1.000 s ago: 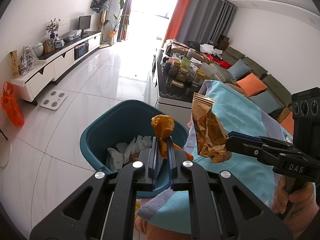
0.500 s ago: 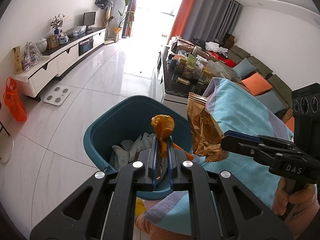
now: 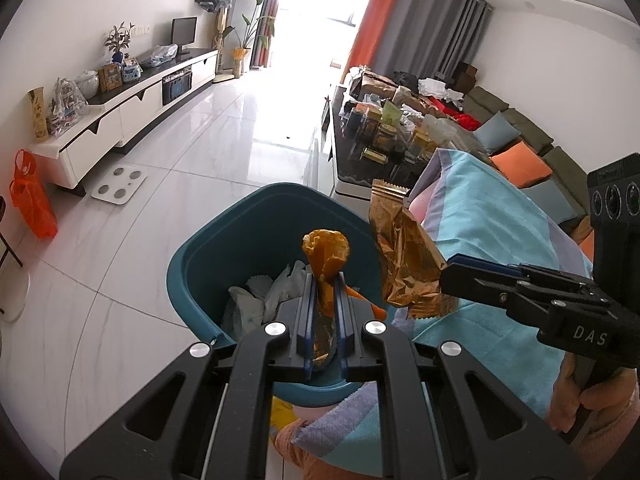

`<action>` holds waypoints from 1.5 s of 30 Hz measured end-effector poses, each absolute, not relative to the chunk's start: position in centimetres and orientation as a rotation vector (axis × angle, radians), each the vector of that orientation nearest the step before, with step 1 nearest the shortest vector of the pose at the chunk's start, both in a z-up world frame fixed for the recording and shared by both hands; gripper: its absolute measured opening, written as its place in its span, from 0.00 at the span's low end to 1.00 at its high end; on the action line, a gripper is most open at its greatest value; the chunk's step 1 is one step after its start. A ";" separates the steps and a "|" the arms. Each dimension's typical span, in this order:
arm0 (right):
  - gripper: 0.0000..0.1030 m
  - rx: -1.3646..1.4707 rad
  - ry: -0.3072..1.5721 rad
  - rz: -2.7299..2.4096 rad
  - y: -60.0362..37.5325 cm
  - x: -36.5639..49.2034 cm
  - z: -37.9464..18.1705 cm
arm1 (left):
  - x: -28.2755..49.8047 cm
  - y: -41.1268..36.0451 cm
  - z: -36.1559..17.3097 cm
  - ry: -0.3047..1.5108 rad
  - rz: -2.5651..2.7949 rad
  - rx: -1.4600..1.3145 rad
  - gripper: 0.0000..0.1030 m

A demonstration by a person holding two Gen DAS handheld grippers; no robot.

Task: Collect trash

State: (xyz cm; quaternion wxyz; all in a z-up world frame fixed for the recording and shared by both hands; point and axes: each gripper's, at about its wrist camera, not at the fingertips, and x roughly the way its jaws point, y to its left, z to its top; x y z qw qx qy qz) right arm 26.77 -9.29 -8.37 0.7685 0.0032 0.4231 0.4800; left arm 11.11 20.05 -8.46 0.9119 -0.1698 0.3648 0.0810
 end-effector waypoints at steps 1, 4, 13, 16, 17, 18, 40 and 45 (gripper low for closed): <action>0.17 0.004 0.920 1.042 -9.1 26.8 -8.4 | 11.3 20.0 -8.6 0.755 0.168 -0.351 0.09; 0.17 -0.002 0.927 1.040 -8.5 26.6 -8.5 | 11.8 19.9 -9.0 0.761 0.170 -0.349 0.09; 0.17 -0.013 0.951 1.026 -7.7 27.3 -9.2 | 12.8 19.9 -10.1 0.781 0.179 -0.346 0.09; 0.17 -0.019 0.961 1.021 -7.2 27.4 -9.4 | 13.3 19.9 -10.5 0.789 0.183 -0.348 0.09; 0.17 -0.022 0.965 1.022 -7.0 27.4 -9.4 | 13.5 19.9 -10.7 0.792 0.184 -0.350 0.09; 0.17 -0.025 0.967 1.022 -7.0 27.4 -9.5 | 13.5 20.1 -10.8 0.793 0.184 -0.351 0.09; 0.34 0.064 0.974 0.984 -9.7 28.3 -9.4 | 13.6 18.5 -10.4 0.693 0.190 -0.311 0.70; 0.59 0.062 0.881 0.943 -12.8 26.9 -7.8 | 11.2 17.2 -8.4 0.599 0.174 -0.271 0.92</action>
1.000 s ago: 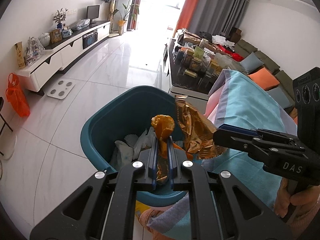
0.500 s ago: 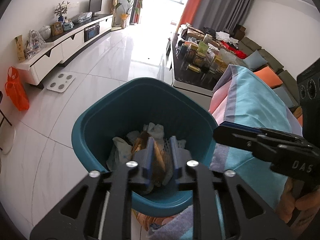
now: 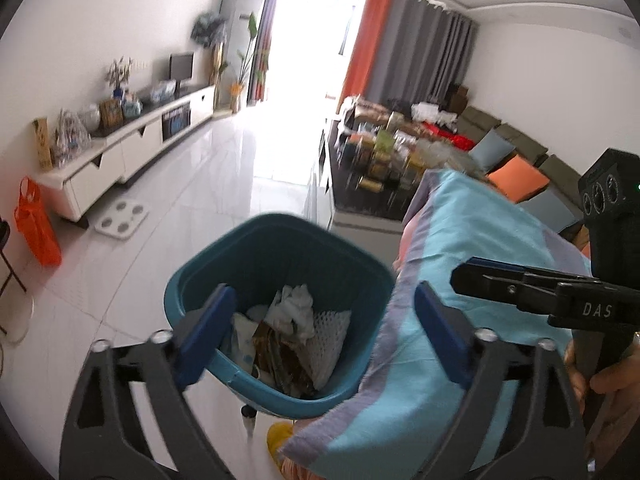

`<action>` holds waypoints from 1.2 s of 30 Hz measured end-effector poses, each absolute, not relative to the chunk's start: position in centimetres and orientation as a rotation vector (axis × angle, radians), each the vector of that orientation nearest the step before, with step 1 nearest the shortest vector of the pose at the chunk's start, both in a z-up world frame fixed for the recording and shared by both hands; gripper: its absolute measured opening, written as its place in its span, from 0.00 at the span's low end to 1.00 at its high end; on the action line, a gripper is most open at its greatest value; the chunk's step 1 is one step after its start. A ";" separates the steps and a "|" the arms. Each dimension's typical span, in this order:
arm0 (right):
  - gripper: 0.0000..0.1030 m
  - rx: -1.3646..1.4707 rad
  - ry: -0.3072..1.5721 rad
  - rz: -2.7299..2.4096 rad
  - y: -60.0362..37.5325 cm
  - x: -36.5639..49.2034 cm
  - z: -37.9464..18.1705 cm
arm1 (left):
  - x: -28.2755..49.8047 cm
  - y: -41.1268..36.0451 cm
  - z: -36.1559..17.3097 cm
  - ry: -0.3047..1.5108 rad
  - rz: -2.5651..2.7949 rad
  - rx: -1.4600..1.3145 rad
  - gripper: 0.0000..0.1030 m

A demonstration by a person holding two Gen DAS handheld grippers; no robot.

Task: Collect trash

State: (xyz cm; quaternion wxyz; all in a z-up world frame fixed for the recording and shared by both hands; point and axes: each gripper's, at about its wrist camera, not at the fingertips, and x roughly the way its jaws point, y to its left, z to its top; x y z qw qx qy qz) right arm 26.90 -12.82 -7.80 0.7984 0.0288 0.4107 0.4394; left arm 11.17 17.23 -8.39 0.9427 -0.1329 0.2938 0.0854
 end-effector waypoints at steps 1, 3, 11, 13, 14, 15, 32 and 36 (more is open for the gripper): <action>0.61 0.060 0.869 0.935 -13.3 26.7 -7.6 | 10.7 16.8 -8.0 0.581 0.165 -0.263 0.94; 0.65 0.061 0.836 0.915 -14.8 26.1 -7.1 | 9.9 15.6 -7.3 0.548 0.153 -0.237 0.94; 0.93 0.052 0.646 0.740 -22.8 22.5 -5.4 | 8.3 9.8 -5.9 0.463 0.127 -0.147 0.95; 0.93 0.048 0.605 0.673 -25.3 21.6 -5.1 | 8.2 8.4 -5.8 0.447 0.120 -0.135 0.95; 0.93 0.048 0.590 0.650 -26.1 21.3 -5.0 | 8.2 7.4 -5.7 0.436 0.104 -0.134 0.95; 0.93 0.049 0.572 0.621 -26.9 20.8 -4.9 | 8.3 6.7 -5.7 0.430 0.094 -0.131 0.94; 0.93 0.050 0.340 0.256 -36.8 14.6 -4.8 | 9.0 -4.8 -4.3 0.246 -0.009 -0.026 0.95; 0.93 0.052 0.322 0.225 -38.0 13.5 -4.8 | 8.9 -6.4 -4.4 0.232 -0.021 -0.008 0.95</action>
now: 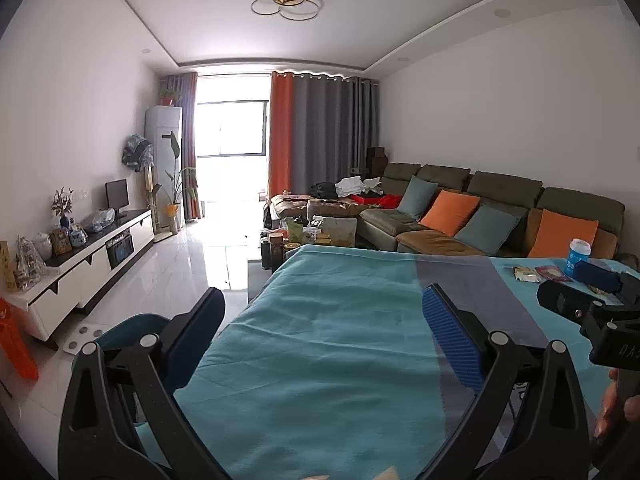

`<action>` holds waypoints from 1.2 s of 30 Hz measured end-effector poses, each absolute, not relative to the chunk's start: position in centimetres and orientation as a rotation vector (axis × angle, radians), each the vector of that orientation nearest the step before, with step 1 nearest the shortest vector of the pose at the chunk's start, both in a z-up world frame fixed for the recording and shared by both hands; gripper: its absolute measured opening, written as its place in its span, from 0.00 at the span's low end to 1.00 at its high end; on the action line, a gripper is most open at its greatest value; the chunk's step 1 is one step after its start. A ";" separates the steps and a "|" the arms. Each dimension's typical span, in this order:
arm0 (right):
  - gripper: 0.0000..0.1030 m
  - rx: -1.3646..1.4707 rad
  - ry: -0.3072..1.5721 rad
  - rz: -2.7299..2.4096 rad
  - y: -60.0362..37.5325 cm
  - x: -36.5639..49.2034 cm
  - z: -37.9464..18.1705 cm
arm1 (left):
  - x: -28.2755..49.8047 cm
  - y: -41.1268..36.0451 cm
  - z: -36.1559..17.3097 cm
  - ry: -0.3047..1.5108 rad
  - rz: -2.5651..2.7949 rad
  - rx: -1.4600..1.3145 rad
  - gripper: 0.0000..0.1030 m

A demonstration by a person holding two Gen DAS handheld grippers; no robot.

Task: Collect trash

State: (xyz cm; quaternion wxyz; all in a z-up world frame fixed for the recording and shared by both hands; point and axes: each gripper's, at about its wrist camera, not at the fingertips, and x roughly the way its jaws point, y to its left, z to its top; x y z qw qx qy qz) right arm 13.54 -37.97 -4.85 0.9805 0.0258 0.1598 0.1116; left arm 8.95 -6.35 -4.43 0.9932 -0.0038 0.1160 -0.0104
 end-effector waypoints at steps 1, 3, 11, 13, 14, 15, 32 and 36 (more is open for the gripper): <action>0.93 0.054 0.318 0.220 -38.1 13.4 -4.8 | 9.0 -6.6 -4.4 0.229 -0.024 -0.006 0.95; 0.93 0.058 0.306 0.202 -38.6 13.1 -4.7 | 8.8 -7.0 -4.4 0.218 -0.025 0.001 0.95; 0.93 0.056 0.271 0.162 -39.6 12.5 -4.4 | 8.2 -7.8 -4.4 0.192 -0.037 0.015 0.95; 0.93 0.060 0.265 0.158 -39.7 12.4 -4.3 | 8.2 -8.1 -4.5 0.187 -0.037 0.022 0.95; 0.93 0.061 0.261 0.152 -39.9 12.3 -4.3 | 8.1 -8.0 -4.4 0.186 -0.038 0.022 0.95; 0.93 0.062 0.259 0.150 -39.9 12.2 -4.2 | 8.0 -8.0 -4.4 0.184 -0.039 0.022 0.95; 0.93 0.055 0.236 0.129 -40.2 11.7 -3.5 | 7.5 -8.3 -4.1 0.168 -0.027 0.024 0.95; 0.93 0.059 0.232 0.124 -40.5 11.6 -3.4 | 7.5 -8.4 -4.1 0.165 -0.026 0.025 0.95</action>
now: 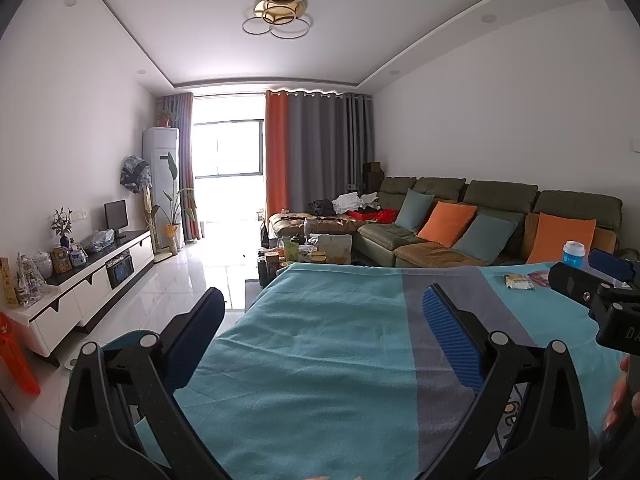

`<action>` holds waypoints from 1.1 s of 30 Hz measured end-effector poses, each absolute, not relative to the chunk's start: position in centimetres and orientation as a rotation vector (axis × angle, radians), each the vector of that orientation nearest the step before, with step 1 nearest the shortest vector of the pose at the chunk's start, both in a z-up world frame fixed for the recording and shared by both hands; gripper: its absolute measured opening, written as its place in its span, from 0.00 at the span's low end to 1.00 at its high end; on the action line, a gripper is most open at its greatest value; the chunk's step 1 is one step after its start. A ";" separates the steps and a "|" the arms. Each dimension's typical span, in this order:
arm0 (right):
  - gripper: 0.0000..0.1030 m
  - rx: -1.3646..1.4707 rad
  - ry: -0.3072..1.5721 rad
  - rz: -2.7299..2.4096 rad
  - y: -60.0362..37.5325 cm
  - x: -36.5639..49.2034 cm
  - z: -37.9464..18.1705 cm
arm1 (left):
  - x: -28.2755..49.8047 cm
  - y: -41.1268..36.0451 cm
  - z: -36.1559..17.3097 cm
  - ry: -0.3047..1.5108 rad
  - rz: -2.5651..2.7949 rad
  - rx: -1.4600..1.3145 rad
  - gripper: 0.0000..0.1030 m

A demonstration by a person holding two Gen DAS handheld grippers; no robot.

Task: Collect trash

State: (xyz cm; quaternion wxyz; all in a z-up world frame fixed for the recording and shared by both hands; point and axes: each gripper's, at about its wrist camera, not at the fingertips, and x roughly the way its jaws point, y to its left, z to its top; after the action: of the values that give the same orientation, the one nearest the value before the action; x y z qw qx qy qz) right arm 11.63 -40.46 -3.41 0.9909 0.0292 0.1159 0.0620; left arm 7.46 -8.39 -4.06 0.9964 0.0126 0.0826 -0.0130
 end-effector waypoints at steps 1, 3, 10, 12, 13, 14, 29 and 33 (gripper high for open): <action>0.93 0.057 0.231 0.122 -40.4 11.5 -3.4 | 7.5 -8.4 -4.0 0.165 -0.025 0.026 0.95; 0.93 0.056 0.231 0.120 -40.4 11.5 -3.3 | 7.4 -8.4 -4.0 0.163 -0.022 0.027 0.95; 0.93 0.058 0.229 0.115 -40.4 11.5 -3.2 | 7.4 -8.5 -4.0 0.163 -0.019 0.029 0.95; 0.93 0.060 0.226 0.110 -40.5 11.5 -3.2 | 7.3 -8.6 -4.0 0.162 -0.018 0.030 0.95; 0.93 0.062 0.226 0.108 -40.5 11.5 -3.2 | 7.2 -8.6 -4.0 0.161 -0.018 0.031 0.95; 0.93 0.064 0.224 0.107 -40.6 11.5 -3.1 | 7.3 -8.6 -4.0 0.162 -0.019 0.032 0.95; 0.93 0.064 0.219 0.088 -40.6 11.2 -3.2 | 7.5 -8.8 -4.0 0.167 -0.007 0.036 0.95; 0.93 0.066 0.219 0.088 -40.6 11.2 -3.2 | 7.6 -8.8 -4.0 0.165 -0.004 0.036 0.95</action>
State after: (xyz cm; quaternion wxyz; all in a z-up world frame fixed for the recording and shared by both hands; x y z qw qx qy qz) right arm 11.22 -40.59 -3.16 0.9925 0.0329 0.1092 0.0440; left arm 7.61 -8.79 -4.02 0.9964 0.0181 0.0826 -0.0018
